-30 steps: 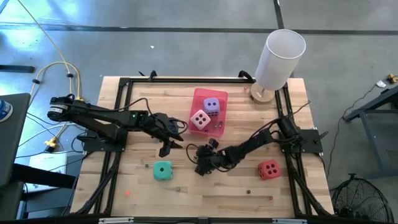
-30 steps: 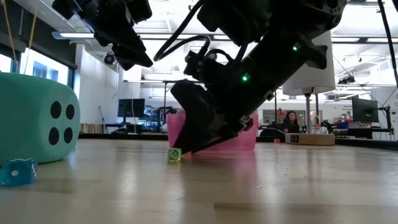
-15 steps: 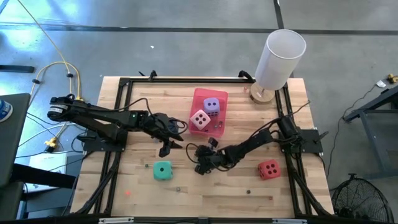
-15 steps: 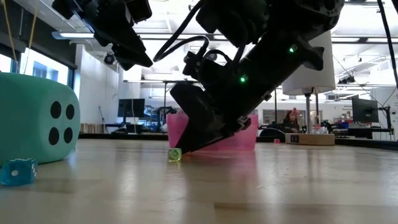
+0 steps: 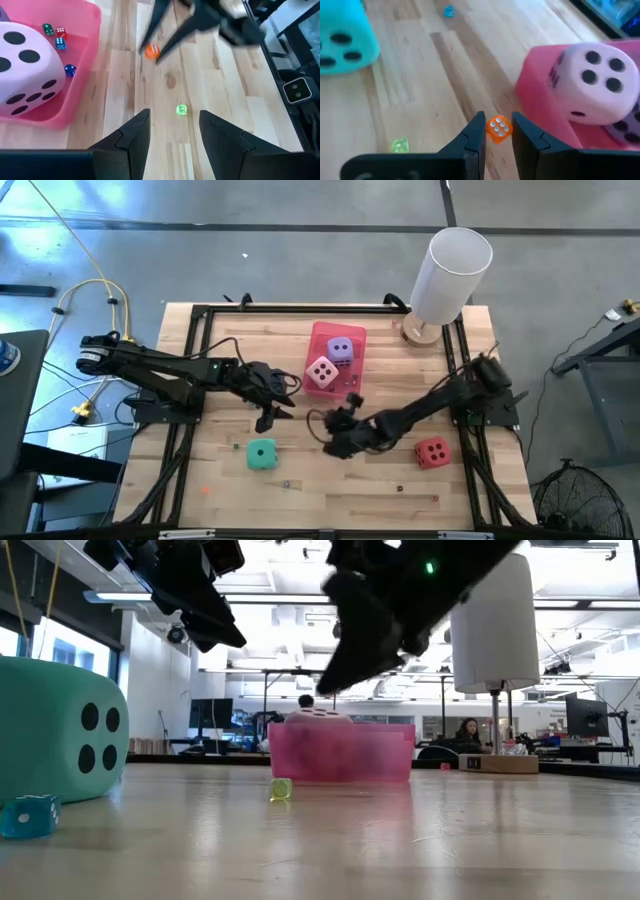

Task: Pick & Place Dice
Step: Put the small orange die into the red bin, then put the large red die into the red bin

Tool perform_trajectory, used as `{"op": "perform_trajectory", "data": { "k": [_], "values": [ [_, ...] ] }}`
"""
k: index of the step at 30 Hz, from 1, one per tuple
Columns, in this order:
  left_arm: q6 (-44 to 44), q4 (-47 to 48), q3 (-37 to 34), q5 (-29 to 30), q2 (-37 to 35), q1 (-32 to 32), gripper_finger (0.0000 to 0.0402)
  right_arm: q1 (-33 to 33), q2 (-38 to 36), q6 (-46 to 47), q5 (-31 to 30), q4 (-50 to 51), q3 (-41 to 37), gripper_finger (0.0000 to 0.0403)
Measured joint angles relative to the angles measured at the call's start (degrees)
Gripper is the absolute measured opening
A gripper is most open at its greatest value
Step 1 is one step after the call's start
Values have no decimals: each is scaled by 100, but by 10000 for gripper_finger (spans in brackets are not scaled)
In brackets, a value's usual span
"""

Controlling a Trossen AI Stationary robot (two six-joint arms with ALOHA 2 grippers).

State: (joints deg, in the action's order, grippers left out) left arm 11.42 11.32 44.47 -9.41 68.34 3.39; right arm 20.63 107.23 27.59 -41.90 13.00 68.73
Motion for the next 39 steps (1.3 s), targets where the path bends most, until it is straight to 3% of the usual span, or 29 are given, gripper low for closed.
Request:
{"op": "perform_trajectory", "data": {
  "k": [6,12,20,25,34,39],
  "values": [
    [-37,-8,-2,-16,-31,32,164,-445,-821,645,-255,1363,15,52],
    [-106,-22,-2,-46,-37,68,164,-1280,-769,1256,796,1695,3,57],
    [-38,10,-1,-247,-37,72,164,-1864,-545,1509,1719,1699,11,228],
    [-77,2,0,-254,-37,97,164,-1917,-629,1313,1725,1660,7,287],
    [-111,-65,-1,-254,-37,86,164,-1703,-1859,1426,2237,1533,114,281],
    [-125,-64,-1,-256,-37,86,164,-1355,-2134,1293,2250,1208,114,275]
  ]
}}
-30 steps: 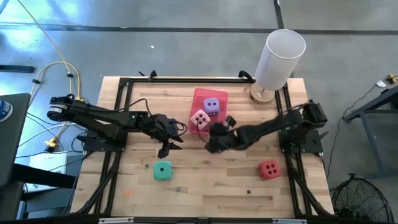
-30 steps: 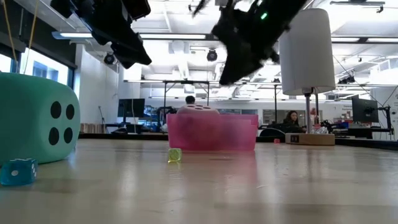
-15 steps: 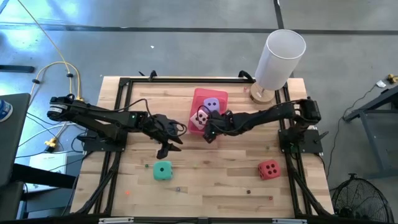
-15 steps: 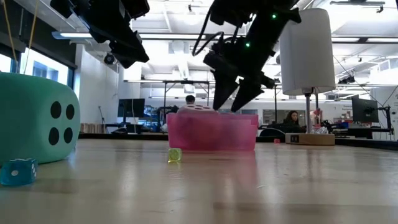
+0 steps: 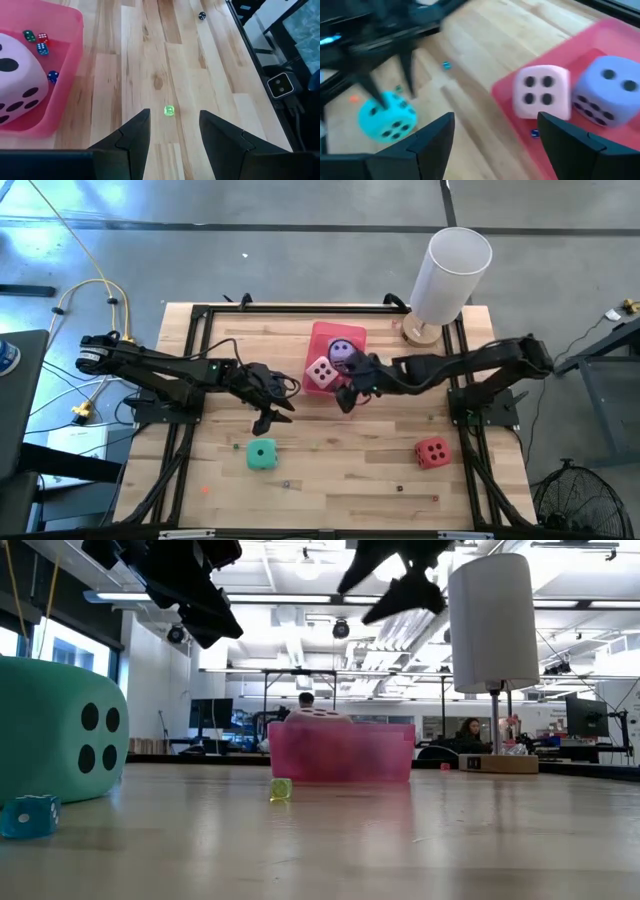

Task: Pick & Place Dice
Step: Put the large red die into the red bin

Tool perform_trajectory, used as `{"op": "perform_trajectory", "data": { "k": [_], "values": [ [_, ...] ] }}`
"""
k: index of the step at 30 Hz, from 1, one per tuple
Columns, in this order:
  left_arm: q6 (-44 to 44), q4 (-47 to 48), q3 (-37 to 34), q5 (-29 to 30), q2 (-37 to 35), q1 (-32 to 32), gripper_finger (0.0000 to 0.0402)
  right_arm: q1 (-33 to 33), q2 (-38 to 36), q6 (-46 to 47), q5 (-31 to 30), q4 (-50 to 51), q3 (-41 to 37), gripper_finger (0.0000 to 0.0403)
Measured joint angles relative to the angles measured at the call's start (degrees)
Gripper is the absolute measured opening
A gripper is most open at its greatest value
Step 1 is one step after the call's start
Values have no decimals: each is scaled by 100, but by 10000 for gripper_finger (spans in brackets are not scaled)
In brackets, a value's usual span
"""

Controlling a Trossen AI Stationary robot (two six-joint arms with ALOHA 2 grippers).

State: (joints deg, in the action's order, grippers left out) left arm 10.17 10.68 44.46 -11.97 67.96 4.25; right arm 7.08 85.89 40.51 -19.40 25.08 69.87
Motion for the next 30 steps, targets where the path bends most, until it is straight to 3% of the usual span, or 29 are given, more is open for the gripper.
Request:
{"op": "perform_trajectory", "data": {
  "k": [8,17,24,30],
  "values": [
    [-2,4,1,-2,0,0,164,459,201,-874,16,-859,-9,295],
    [83,-1,1,-13,0,26,164,487,303,-1819,375,-2176,-2,393],
    [60,1,0,-13,0,44,164,482,306,-2005,454,-2262,-2,392],
    [64,11,1,-11,0,44,164,681,159,-2959,356,-1814,-4,399]
  ]
}}
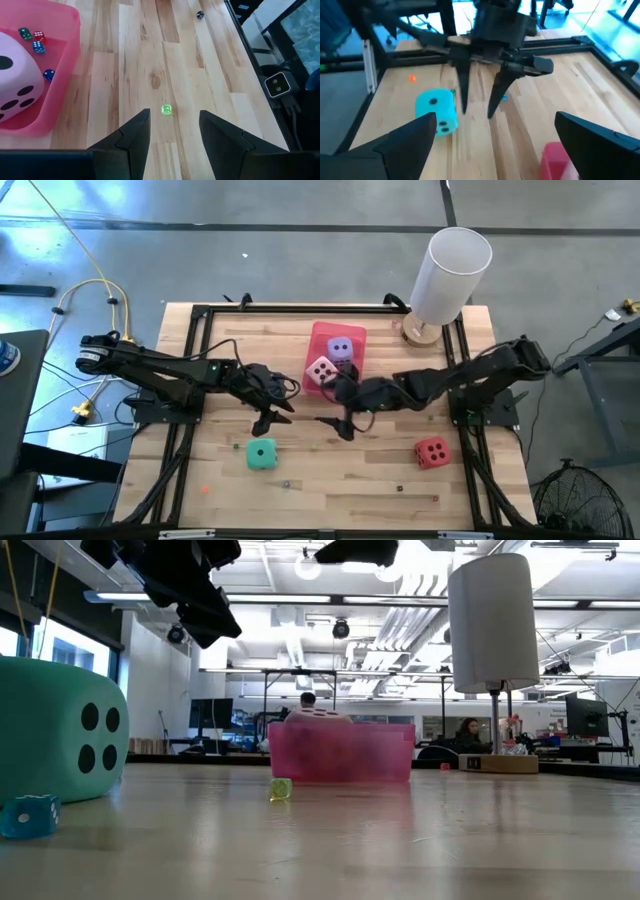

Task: Pick & Place Dice
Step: Put the large red die into the red bin

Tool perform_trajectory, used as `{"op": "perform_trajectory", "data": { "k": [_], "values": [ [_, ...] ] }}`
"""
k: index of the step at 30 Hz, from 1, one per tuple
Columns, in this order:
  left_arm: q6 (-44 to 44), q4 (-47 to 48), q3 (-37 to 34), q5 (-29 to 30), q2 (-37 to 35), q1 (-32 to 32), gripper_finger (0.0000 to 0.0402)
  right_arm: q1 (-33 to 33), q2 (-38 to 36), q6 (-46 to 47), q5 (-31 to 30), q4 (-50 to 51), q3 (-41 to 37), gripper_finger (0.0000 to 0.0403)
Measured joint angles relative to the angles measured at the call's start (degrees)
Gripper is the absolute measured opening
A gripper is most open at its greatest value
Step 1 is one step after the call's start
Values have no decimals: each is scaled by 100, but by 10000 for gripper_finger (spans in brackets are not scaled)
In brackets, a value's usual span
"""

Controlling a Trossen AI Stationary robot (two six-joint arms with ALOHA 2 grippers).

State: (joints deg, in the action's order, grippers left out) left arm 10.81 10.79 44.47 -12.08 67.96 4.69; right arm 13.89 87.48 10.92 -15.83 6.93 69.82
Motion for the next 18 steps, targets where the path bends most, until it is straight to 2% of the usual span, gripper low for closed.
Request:
{"op": "perform_trajectory", "data": {
  "k": [4,9,14,18],
  "values": [
    [2,58,0,0,0,0,164,425,-307,176,-559,966,2,400],
    [-20,96,0,3,0,0,164,1169,-783,1117,-1314,2481,2,400],
    [-48,90,-1,12,0,0,164,1752,-1143,3181,-1201,4397,2,400],
    [-48,76,0,15,0,0,164,2083,-1151,4748,-698,5663,2,400]
  ]
}}
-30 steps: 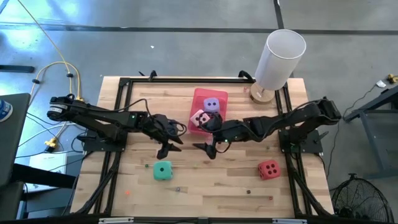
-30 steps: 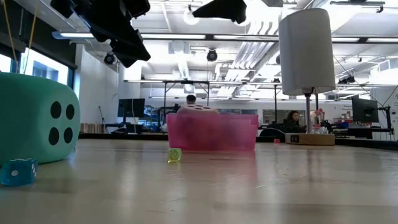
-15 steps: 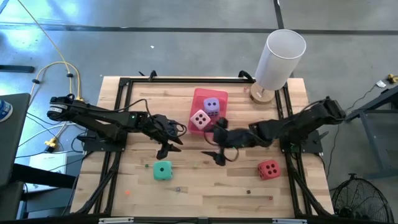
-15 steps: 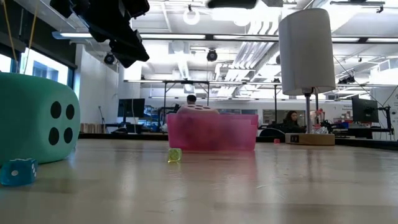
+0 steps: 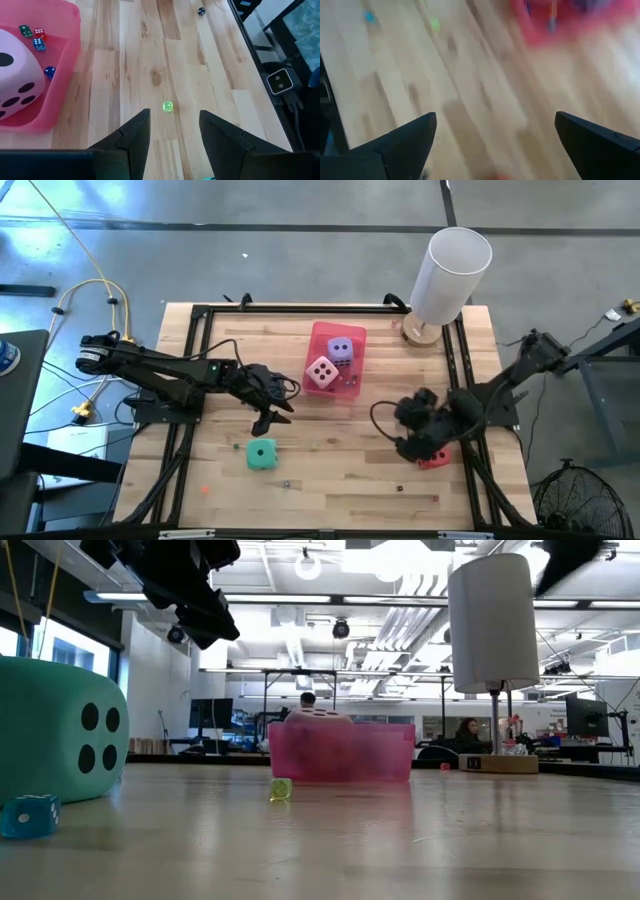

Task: Pick & Place Dice
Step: Put the large red die into the red bin

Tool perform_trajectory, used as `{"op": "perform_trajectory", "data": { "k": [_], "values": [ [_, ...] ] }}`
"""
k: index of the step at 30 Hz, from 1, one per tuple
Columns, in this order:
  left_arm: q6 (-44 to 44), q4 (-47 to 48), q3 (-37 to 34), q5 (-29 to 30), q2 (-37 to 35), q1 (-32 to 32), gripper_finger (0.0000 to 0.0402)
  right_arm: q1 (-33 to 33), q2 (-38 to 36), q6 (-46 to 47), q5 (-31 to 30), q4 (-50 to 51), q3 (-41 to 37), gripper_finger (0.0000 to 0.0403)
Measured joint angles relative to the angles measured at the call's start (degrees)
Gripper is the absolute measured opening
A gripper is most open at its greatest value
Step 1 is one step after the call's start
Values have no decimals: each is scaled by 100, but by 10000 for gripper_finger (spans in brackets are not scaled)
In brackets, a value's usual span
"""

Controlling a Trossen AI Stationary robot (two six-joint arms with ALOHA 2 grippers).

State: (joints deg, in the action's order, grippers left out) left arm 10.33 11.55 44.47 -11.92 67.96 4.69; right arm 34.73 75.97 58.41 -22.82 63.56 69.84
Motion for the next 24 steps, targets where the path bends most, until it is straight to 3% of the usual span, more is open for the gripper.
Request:
{"op": "perform_trajectory", "data": {
  "k": [5,14,24],
  "values": [
    [4,-43,-2,0,0,0,164,254,40,1811,916,560,0,400],
    [2,-43,0,0,0,0,164,815,40,4877,1855,1380,0,400],
    [4,-88,0,-3,0,-5,164,1246,185,5808,2000,1417,-173,400]
  ]
}}
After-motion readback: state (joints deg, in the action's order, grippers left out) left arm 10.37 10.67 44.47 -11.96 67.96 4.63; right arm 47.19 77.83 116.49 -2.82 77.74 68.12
